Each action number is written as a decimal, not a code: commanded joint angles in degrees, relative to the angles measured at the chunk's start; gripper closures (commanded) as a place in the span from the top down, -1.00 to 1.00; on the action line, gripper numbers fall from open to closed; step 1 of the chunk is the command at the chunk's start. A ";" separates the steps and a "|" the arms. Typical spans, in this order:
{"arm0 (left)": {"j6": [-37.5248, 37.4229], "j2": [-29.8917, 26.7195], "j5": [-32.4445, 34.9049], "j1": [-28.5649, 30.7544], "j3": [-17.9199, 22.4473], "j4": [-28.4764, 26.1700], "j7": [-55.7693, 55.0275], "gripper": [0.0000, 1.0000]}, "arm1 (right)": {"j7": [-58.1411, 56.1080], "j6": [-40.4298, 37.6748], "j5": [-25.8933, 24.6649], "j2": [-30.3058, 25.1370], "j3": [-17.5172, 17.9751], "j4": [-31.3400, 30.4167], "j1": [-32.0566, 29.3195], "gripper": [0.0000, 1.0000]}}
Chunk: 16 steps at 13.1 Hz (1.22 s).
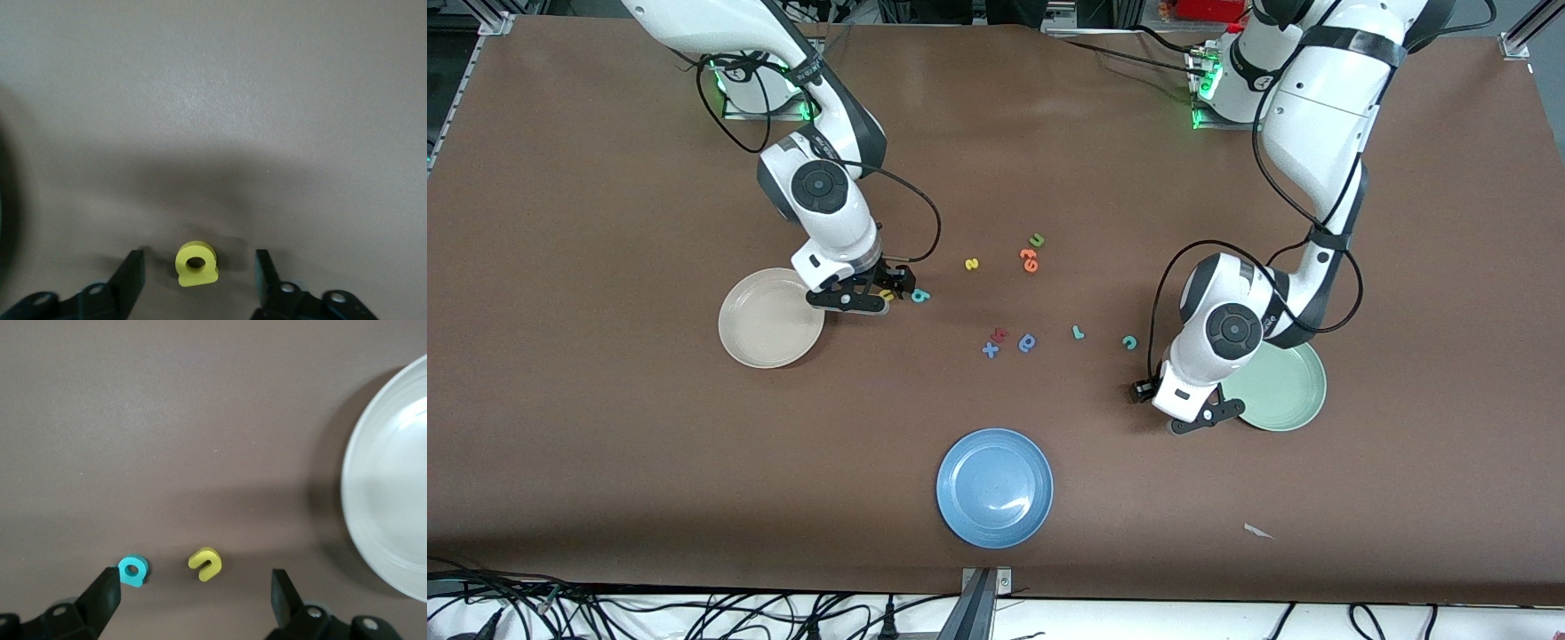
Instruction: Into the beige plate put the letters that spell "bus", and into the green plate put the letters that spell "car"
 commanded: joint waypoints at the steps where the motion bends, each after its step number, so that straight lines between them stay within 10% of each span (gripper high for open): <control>1: -0.02 1.22 1.75 -0.98 0.55 1.21 -2.09 0.29 | 1.87 3.75 -2.08 0.33 0.50 -2.15 -0.14 0.88; 5: -0.10 1.49 1.75 -1.24 0.55 1.21 -2.09 -0.14 | 1.87 6.65 -4.10 1.65 0.50 -3.29 -0.14 0.39; 9: -0.19 1.49 1.84 -1.07 0.81 1.21 -1.48 -0.57 | 1.78 12.01 -4.28 2.52 0.41 -6.28 -0.14 0.39; 16: -11.95 -2.81 2.28 3.05 1.95 3.94 11.76 -0.71 | 1.61 12.37 -6.04 2.62 0.23 -6.73 -0.22 0.09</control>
